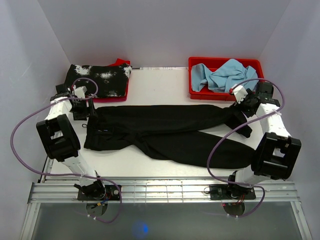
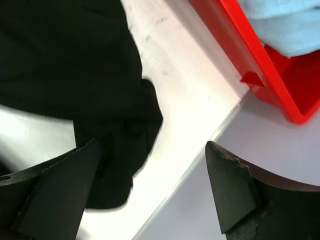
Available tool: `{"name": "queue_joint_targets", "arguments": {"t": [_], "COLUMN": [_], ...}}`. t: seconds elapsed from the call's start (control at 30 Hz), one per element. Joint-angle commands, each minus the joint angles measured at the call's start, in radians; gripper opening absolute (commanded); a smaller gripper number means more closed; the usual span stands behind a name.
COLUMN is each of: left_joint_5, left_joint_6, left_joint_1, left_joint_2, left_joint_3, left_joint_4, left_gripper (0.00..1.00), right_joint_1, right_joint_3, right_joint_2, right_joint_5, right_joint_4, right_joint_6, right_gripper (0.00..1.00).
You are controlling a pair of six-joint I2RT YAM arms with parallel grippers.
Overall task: Fold and stack the trousers
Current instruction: Flatten the trousers out
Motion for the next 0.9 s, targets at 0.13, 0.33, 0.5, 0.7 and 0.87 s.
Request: {"name": "queue_joint_targets", "arguments": {"t": [0.13, 0.33, 0.5, 0.7, 0.87], "left_joint_5": [0.160, 0.205, 0.232, 0.229, 0.229], "left_joint_6": [0.191, 0.398, 0.571, 0.552, 0.521], "left_joint_1": [0.006, 0.006, 0.003, 0.003, 0.003], "left_joint_2": [-0.200, -0.298, -0.389, -0.392, -0.410], "left_joint_3": [0.042, -0.053, -0.156, -0.240, -0.286], "left_joint_4": [-0.200, -0.320, -0.381, -0.422, -0.406], "left_gripper": [0.82, 0.82, 0.82, 0.80, 0.80], "right_joint_1": [-0.093, -0.106, -0.106, -0.108, -0.106], "right_joint_3": [0.018, -0.155, -0.314, -0.511, -0.604], "right_joint_2": [-0.277, -0.484, -0.596, -0.675, -0.745], "right_joint_5": [-0.064, -0.046, -0.021, -0.013, -0.009], "right_joint_4": [-0.443, -0.652, -0.699, -0.649, -0.656], "right_joint_6": [-0.314, -0.595, -0.733, -0.818, -0.934], "right_gripper": [0.87, 0.86, 0.85, 0.84, 0.84]}}
